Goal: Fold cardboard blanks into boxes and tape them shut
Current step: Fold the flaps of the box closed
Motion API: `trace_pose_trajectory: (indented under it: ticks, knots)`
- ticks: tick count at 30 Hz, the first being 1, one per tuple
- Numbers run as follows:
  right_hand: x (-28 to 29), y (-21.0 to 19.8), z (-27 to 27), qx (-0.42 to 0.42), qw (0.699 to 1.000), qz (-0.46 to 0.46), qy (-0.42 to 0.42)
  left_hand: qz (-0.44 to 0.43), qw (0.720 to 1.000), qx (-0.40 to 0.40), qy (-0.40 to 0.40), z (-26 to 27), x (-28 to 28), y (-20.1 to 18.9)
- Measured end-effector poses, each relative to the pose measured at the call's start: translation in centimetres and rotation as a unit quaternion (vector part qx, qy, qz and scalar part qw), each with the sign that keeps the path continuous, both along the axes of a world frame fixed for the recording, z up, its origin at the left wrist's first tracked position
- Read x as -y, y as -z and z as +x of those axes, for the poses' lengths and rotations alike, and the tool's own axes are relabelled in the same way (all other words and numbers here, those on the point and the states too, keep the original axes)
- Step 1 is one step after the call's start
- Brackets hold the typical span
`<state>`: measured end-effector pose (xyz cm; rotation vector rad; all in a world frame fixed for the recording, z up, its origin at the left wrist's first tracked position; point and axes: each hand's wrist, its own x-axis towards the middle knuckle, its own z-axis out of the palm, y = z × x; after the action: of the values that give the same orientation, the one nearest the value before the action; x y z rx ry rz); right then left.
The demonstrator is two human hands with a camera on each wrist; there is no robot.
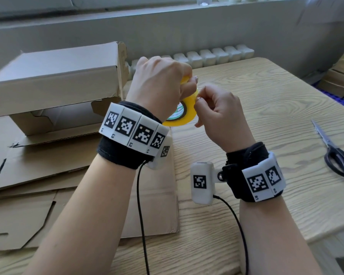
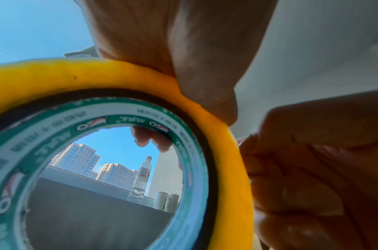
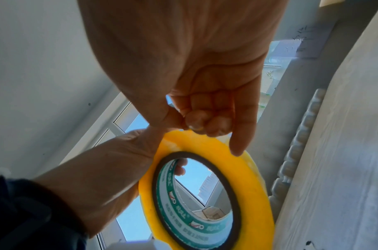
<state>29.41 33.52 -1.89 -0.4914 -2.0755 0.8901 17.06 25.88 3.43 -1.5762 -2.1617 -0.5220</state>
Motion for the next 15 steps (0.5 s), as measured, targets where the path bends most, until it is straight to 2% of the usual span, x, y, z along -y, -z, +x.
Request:
trace_pose_trajectory:
  ticks: [10,13,15]
  knots:
    - [-0.70,0.32,-0.15,-0.038,0.993,-0.115,-0.003,0.025,0.994,0.103,0.031,-0.51,0.43,-0.12]
    - [-0.55,0.02,-0.06,-0.064,0.982,-0.175,-0.045,0.027,0.992,0.119,0.035,-0.70,0.61,-0.22]
    - [-0.38,-0.05,-0.06,-0.055,0.982,-0.168,-0.069,0.027,0.992,0.119,0.041,-0.70,0.67,-0.33]
